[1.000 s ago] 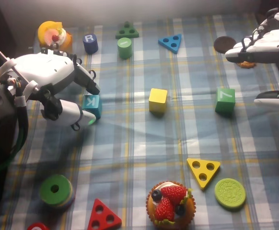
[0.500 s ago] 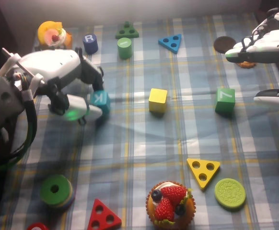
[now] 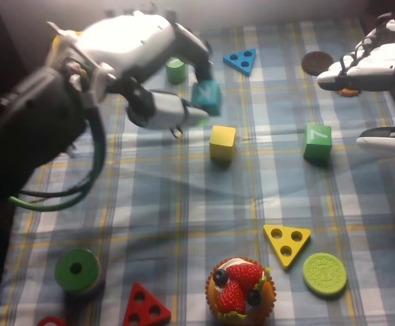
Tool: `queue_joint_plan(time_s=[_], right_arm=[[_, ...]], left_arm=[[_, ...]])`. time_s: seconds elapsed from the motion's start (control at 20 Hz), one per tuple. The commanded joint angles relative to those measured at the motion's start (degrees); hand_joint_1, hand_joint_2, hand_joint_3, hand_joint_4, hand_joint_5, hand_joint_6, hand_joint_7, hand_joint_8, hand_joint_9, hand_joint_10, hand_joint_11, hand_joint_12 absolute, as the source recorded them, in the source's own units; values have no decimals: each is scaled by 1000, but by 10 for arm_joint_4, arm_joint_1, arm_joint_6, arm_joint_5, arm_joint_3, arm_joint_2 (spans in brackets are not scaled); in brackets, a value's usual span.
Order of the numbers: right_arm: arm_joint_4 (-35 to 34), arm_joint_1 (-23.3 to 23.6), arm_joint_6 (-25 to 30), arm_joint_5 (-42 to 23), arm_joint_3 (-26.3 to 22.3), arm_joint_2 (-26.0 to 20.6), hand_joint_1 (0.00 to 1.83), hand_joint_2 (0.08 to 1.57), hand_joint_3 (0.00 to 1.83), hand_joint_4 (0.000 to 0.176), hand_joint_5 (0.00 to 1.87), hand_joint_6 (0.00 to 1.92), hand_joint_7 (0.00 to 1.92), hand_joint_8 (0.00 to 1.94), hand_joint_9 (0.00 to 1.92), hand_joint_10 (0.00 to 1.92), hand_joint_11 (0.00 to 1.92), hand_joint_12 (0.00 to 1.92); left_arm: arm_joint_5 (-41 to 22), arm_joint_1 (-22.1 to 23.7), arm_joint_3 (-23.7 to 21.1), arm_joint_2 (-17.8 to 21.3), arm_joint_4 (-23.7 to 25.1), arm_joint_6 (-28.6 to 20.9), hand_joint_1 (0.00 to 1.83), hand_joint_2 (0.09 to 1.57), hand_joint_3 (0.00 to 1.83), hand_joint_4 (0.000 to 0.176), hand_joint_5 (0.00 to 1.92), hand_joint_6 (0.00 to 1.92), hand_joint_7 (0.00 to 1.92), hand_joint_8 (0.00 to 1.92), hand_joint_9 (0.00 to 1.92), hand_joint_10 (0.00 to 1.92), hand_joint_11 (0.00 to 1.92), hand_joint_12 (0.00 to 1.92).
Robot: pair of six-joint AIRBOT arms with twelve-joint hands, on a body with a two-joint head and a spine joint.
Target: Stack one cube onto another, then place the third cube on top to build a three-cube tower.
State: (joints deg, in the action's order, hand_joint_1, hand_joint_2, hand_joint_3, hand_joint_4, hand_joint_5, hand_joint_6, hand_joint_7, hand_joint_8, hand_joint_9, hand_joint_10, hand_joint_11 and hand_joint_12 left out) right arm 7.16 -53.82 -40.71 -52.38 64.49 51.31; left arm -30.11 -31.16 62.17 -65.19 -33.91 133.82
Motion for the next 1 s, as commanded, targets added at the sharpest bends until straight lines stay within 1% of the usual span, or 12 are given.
queue_joint_plan(time_s=[0.0,0.05,0.3,0.35,0.4,0.45,0.5,0.55,0.6,0.65,0.7,0.95], right_arm=[[-10,11,3,-68,3,2,664,1227,0,0,482,3,539,5,481,6,0,947],[-9,12,3,-68,3,2,663,1224,0,0,485,3,538,3,484,6,0,969],[-4,16,3,-68,4,3,657,1219,0,0,497,3,542,0,475,0,0,916],[-3,16,3,-68,5,3,669,1220,0,0,496,1,540,0,477,1,0,937],[-3,16,3,-68,5,4,646,1220,0,0,494,0,545,1,485,3,0,972],[-3,16,3,-68,5,4,690,1216,0,0,504,2,554,3,494,5,0,1005],[-3,16,3,-68,6,4,696,1213,0,0,503,1,546,1,478,4,0,948],[-3,16,3,-68,6,4,709,1213,0,0,503,0,548,2,483,6,0,948],[-2,16,3,-68,6,4,702,1217,1,0,498,0,548,1,483,5,0,936],[-2,17,3,-68,6,5,735,1223,1,0,484,1,533,0,466,0,0,913],[-2,17,3,-68,7,5,727,1219,0,0,494,3,541,2,478,4,0,934],[-1,17,3,-68,8,6,686,1237,1,0,476,0,525,2,460,2,0,898]], left_arm=[[-47,10,6,-2,15,0,1026,1095,2,176,1011,920,666,1,461,1,127,379],[-39,12,10,-9,15,0,1020,1101,2,176,999,939,669,1,462,1,113,376],[-11,12,27,-30,15,0,1047,1069,0,176,1071,822,664,1,426,2,121,363],[-6,12,30,-31,14,0,1061,1062,0,157,1091,792,665,1,436,3,126,365],[-1,12,34,-34,13,0,1070,1051,0,153,1119,744,666,1,444,3,118,373],[3,12,36,-36,13,0,1072,1049,0,153,1124,735,655,0,438,1,101,373],[8,12,39,-39,13,0,1058,1056,1,171,1102,772,645,2,431,1,85,390],[10,12,41,-40,13,0,1055,1057,1,175,1097,779,647,3,432,2,78,393],[12,12,43,-41,12,0,1054,1058,2,176,1095,781,650,5,436,4,77,395],[16,11,44,-41,12,0,1032,1081,6,176,1038,875,639,3,416,6,66,409],[17,11,44,-42,12,0,1027,1090,2,176,1019,906,640,1,418,2,48,497],[19,12,53,-49,10,0,1013,1106,1,176,985,961,638,2,429,3,12,600]])
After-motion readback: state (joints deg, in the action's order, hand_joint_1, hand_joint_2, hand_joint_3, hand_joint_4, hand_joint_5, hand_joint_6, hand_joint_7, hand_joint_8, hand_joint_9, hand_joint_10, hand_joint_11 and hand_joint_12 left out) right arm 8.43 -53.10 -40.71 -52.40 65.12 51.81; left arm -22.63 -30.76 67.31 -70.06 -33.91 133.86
